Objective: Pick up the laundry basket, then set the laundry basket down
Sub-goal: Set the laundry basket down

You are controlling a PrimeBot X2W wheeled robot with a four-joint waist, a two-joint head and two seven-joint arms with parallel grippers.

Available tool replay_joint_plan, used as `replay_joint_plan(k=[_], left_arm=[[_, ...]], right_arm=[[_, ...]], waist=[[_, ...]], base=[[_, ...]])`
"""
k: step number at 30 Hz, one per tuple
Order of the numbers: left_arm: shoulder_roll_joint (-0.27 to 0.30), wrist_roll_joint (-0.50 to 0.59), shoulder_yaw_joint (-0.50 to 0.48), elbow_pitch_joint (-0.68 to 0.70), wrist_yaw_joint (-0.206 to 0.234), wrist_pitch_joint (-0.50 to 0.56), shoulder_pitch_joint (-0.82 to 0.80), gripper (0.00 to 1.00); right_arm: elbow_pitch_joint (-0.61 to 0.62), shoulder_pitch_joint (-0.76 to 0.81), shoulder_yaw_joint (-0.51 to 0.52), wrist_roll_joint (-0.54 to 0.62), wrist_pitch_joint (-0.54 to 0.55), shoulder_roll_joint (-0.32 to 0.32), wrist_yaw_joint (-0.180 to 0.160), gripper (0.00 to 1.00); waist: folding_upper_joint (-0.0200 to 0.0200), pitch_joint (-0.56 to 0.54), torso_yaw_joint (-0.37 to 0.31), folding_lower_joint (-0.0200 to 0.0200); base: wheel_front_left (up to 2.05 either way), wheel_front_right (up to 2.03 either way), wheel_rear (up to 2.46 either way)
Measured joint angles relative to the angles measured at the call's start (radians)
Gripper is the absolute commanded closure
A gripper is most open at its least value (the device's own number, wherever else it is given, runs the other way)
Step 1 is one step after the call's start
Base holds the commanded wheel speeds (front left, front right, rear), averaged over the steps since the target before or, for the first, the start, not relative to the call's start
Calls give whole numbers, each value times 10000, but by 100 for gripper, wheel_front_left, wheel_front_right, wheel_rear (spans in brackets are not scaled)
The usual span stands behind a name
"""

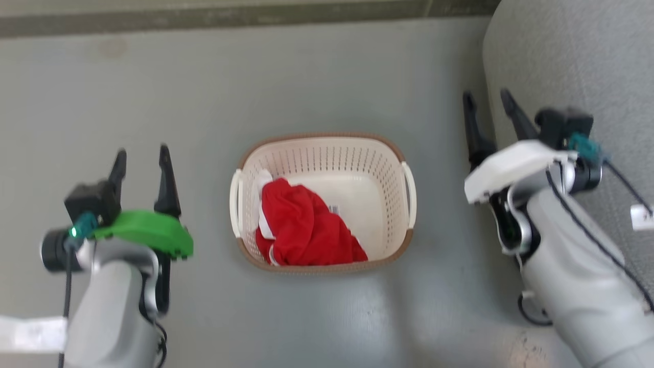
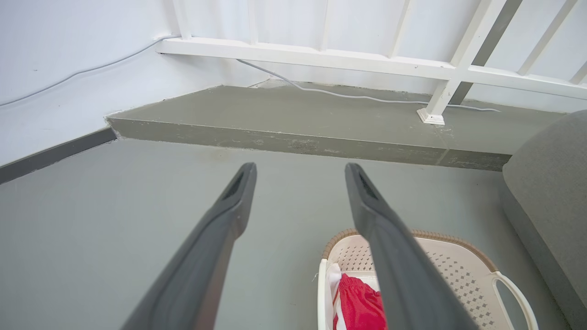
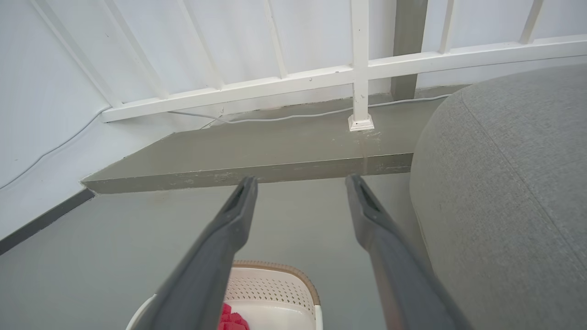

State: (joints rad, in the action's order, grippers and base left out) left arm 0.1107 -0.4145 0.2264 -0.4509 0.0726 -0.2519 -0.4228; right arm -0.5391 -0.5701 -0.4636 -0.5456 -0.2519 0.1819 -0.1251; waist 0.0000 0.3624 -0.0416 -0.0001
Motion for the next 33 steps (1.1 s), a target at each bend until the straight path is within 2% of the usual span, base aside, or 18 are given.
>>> replay_joint_plan(k=[10,18,27,33], left_arm=[[-282,424,-222,1239,42,0,2243,0],[-301,692,-355,2080,42,0,3682,0],[-311,855,-562,2800,42,0,4603,0],[-311,1179,-606,3231,42,2,4925,0]], right_arm=[[1229,2594,807,598,0,-198,-2,0],[1914,4247,1252,941,0,-257,-4,0],[2617,5362,1651,1296,0,-454,-8,0],[3062,5702,1791,1519,0,-548,-8,0]], waist=[[0,-1574,64,0],[0,-2638,155,-1],[0,-3460,197,-1],[0,-3592,208,-1]], base=[[0,0,0],[0,0,0],[0,0,0],[0,0,0]])
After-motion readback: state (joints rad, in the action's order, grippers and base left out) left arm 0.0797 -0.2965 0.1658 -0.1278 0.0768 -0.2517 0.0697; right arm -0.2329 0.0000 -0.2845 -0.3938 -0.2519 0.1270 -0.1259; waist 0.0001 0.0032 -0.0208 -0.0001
